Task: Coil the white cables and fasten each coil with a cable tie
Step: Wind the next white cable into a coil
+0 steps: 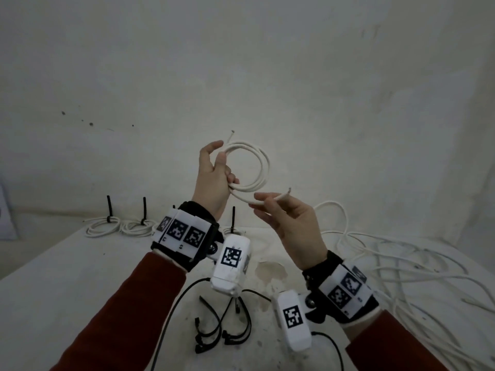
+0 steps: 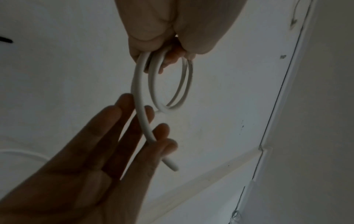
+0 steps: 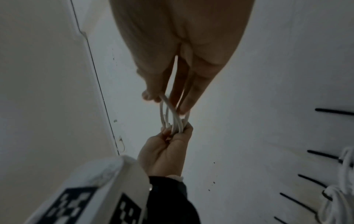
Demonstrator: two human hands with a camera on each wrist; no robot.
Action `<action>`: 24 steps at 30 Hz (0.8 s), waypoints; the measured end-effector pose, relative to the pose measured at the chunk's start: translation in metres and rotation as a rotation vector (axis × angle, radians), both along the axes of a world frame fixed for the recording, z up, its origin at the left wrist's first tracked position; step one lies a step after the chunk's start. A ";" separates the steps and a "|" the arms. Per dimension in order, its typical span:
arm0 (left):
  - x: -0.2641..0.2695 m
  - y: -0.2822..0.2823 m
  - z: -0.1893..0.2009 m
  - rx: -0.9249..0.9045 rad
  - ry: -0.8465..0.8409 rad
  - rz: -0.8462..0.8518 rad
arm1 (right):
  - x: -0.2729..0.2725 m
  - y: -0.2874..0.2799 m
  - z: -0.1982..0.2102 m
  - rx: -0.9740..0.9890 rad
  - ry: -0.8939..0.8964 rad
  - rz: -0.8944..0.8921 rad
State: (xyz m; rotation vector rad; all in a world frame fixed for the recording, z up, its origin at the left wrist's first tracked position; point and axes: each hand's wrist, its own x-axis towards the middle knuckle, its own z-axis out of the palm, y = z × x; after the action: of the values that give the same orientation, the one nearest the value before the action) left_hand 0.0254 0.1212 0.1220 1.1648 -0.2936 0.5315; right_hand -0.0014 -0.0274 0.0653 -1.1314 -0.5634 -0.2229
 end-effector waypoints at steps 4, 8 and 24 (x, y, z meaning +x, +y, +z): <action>-0.006 -0.007 -0.004 -0.132 -0.026 -0.109 | 0.005 0.011 0.005 0.298 0.162 -0.162; -0.011 -0.016 -0.011 -0.158 -0.056 -0.205 | 0.012 0.014 0.018 0.502 0.313 -0.190; -0.013 -0.021 -0.028 0.104 -0.019 -0.017 | 0.011 0.006 0.023 0.248 0.159 -0.144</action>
State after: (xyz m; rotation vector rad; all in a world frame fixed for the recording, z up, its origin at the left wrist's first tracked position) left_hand 0.0123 0.1000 0.0940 1.2575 -0.3501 0.5176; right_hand 0.0091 -0.0209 0.0887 -0.9392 -0.3039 -0.3157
